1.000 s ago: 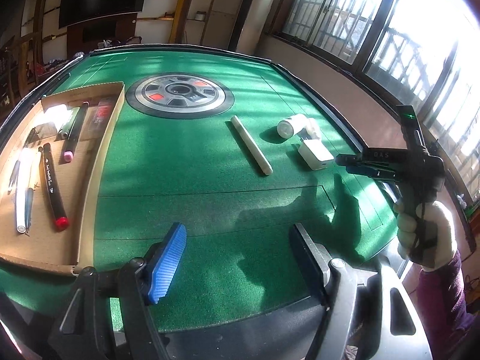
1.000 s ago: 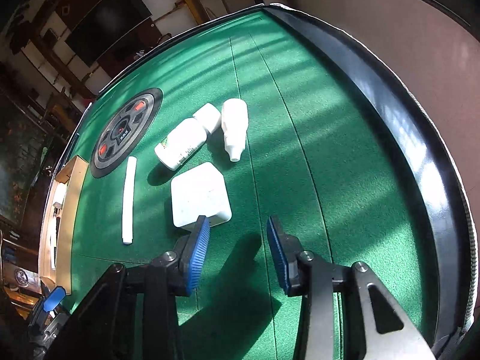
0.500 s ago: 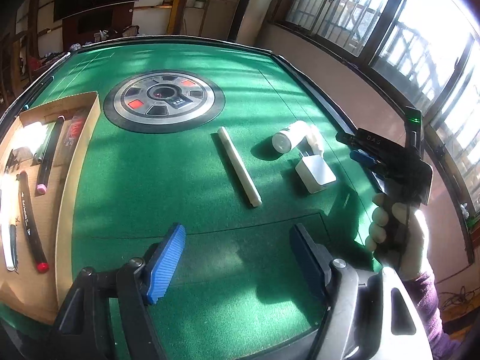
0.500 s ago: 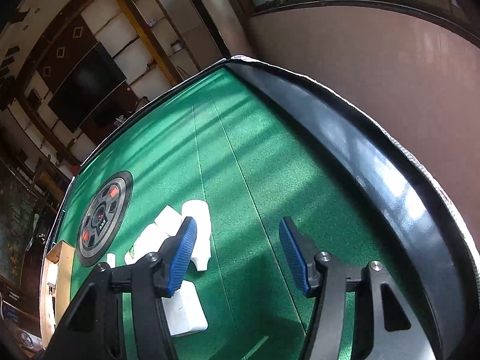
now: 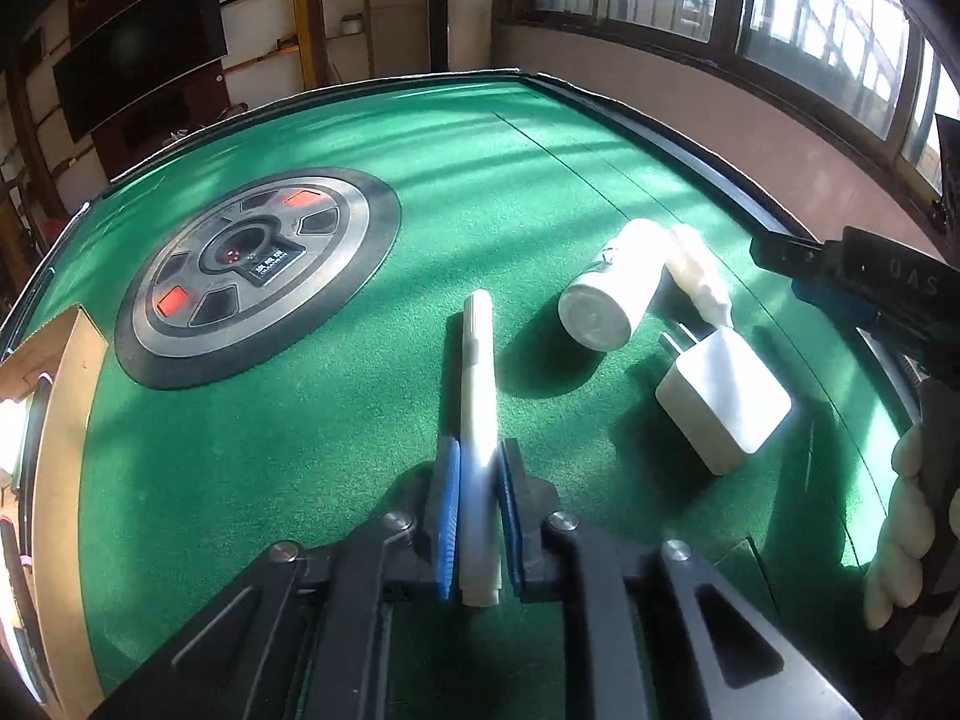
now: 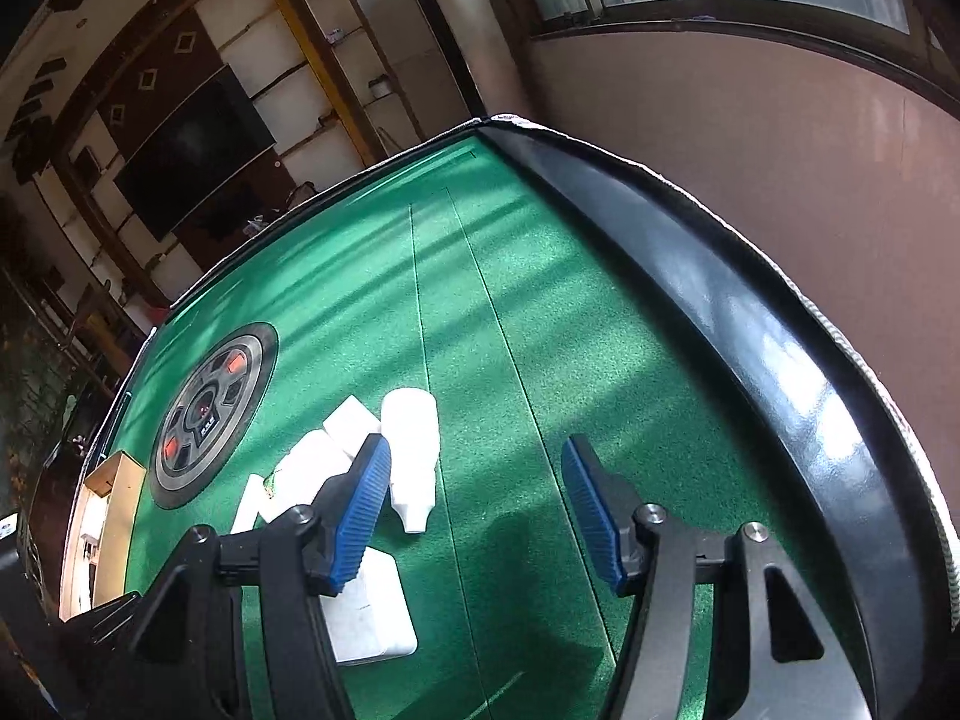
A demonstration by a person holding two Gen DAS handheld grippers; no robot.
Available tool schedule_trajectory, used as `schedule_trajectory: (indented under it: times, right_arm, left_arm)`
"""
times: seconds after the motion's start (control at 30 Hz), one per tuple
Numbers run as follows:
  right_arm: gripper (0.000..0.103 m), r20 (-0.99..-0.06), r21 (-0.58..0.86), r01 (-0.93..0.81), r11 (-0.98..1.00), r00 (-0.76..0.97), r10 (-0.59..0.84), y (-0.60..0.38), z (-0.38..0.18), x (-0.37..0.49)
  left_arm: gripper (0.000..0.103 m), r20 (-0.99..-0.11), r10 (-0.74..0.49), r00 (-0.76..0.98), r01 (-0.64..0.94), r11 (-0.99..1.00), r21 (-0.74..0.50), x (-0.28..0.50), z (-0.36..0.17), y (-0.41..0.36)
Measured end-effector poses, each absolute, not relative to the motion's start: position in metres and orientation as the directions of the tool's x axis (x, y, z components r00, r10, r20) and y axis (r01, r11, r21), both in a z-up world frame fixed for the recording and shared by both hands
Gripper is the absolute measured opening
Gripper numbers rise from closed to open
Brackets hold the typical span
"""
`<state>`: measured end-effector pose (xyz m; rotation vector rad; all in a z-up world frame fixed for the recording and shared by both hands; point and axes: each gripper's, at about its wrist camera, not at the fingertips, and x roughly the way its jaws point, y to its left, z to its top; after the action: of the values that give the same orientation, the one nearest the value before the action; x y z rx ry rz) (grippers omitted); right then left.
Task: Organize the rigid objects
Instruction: 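Grasp the white stick with the left tool and lift it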
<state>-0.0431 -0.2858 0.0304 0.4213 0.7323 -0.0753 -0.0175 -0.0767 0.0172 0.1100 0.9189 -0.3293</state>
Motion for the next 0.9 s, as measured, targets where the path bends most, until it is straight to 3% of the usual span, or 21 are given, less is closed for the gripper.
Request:
schedule_trajectory:
  times: [0.23, 0.37, 0.43, 0.5, 0.57, 0.9]
  right_arm:
    - [0.059, -0.674, 0.325, 0.202, 0.924, 0.735, 0.077, -0.280, 0.028, -0.042]
    - [0.059, -0.681, 0.331, 0.204, 0.921, 0.727, 0.084, -0.280, 0.025, -0.041]
    - [0.059, -0.686, 0.335, 0.208, 0.919, 0.723, 0.086, -0.281, 0.023, -0.040]
    - [0.059, -0.694, 0.326, 0.216, 0.920, 0.716, 0.077, -0.282, 0.021, -0.040]
    - [0.059, -0.697, 0.330, 0.215, 0.919, 0.712, 0.083, -0.284, 0.019, -0.039]
    - [0.060, -0.708, 0.351, 0.223, 0.909, 0.698, 0.102, -0.288, 0.013, -0.038]
  left_arm:
    - [0.012, -0.801, -0.280, 0.530, 0.281, 0.949, -0.146, -0.030, 0.016, -0.039]
    - [0.013, -0.805, -0.246, 0.540, 0.271, 0.956, -0.110, -0.030, 0.017, -0.045]
    - [0.032, -0.804, -0.246, 0.542, 0.294, 0.951, -0.093, -0.030, 0.017, -0.054]
    - [0.036, -0.799, -0.247, 0.548, 0.311, 0.947, -0.080, -0.030, 0.017, -0.060]
    - [0.011, -0.797, -0.258, 0.546, 0.320, 0.943, -0.086, -0.030, 0.018, -0.060]
    - [0.011, -0.705, -0.387, 0.594, 0.310, 0.919, -0.243, -0.078, 0.066, -0.012]
